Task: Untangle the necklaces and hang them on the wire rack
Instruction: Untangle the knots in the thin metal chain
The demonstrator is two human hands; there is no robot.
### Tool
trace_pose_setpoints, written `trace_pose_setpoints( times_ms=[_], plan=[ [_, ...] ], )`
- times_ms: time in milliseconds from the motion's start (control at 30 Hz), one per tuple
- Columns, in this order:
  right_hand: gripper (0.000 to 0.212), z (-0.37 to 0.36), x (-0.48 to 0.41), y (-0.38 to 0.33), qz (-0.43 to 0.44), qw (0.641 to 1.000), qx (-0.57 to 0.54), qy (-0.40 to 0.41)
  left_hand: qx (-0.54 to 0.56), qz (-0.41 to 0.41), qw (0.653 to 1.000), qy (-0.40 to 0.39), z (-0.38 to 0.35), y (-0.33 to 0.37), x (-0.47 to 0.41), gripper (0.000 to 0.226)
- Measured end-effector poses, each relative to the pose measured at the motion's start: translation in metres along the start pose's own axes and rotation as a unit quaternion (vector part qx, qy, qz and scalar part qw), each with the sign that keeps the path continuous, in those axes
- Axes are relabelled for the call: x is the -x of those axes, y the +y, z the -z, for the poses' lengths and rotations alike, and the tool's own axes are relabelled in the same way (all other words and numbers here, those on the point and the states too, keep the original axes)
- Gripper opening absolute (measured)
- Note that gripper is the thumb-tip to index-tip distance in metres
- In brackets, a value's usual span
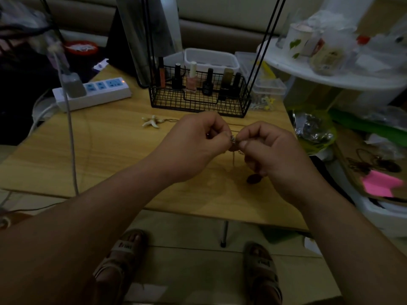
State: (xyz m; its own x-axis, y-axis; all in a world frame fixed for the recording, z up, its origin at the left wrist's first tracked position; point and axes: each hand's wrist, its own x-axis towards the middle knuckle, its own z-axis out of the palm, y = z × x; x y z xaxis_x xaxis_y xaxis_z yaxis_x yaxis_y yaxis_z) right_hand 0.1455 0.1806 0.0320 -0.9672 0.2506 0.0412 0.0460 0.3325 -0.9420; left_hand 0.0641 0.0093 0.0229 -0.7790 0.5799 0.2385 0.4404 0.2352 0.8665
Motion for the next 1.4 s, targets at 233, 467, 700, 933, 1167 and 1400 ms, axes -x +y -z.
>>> trace_pose_setpoints(
  times_ms=[233, 467, 700, 933, 1167, 1400],
  plan=[
    [0.004, -0.001, 0.003, -0.002, 0.035, 0.999, 0.031, -0.006, 0.068, 0.038, 0.996, -0.039, 0.003, 0.005, 0.001, 0.013],
    [0.006, 0.006, 0.0, -0.003, 0.027, 1.0, 0.003, -0.009, 0.054, 0.036, 0.997, -0.029, 0.004, 0.005, 0.0, 0.012],
    [0.01, 0.011, -0.004, -0.002, -0.002, 0.995, -0.096, -0.038, 0.076, 0.032, 0.994, -0.073, 0.005, 0.006, 0.0, 0.008],
    [0.008, 0.012, -0.004, -0.001, 0.023, 0.999, -0.029, -0.038, 0.086, 0.025, 0.992, -0.085, 0.009, 0.005, -0.001, 0.01],
    [0.011, 0.014, -0.004, -0.004, 0.028, 0.998, 0.038, -0.039, 0.063, 0.03, 0.994, -0.08, 0.007, 0.004, -0.003, 0.005],
    [0.015, 0.007, -0.005, -0.006, -0.019, 0.997, 0.037, -0.062, 0.016, 0.037, 0.996, -0.084, 0.009, 0.004, -0.009, 0.006]
  ],
)
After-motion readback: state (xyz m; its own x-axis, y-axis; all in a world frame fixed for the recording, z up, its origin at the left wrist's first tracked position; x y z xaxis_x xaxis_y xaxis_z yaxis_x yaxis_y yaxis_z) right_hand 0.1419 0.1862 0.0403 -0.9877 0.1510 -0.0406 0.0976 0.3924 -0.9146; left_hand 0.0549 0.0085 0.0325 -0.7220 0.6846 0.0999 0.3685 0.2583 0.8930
